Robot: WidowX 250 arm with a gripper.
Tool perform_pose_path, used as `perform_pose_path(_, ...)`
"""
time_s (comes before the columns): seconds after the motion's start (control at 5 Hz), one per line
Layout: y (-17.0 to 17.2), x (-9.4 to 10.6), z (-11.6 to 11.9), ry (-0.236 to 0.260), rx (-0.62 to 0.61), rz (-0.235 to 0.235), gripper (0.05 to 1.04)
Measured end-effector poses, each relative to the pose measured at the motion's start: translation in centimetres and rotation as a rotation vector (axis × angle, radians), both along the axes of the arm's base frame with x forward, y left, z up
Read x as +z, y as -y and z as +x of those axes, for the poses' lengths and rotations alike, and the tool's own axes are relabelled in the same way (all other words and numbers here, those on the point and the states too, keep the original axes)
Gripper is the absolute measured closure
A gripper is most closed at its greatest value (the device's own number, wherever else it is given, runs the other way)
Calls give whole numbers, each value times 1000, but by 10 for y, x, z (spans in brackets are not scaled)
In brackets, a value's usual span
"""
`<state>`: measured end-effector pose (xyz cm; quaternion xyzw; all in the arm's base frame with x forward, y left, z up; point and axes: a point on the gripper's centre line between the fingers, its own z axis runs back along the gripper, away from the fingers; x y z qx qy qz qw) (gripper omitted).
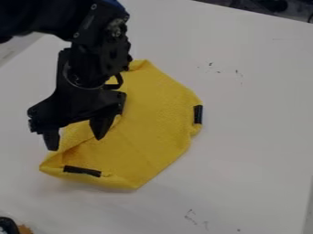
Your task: Unfold the cloth from top to bottom
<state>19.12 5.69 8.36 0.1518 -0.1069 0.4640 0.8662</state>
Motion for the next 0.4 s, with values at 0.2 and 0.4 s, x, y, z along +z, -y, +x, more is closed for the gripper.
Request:
perform_pose_path(0.2, -7, -3, 6, 79, -201, -37, 83)
perform_pose_path(0.4, -16, -3, 14, 88, -445, -31, 83)
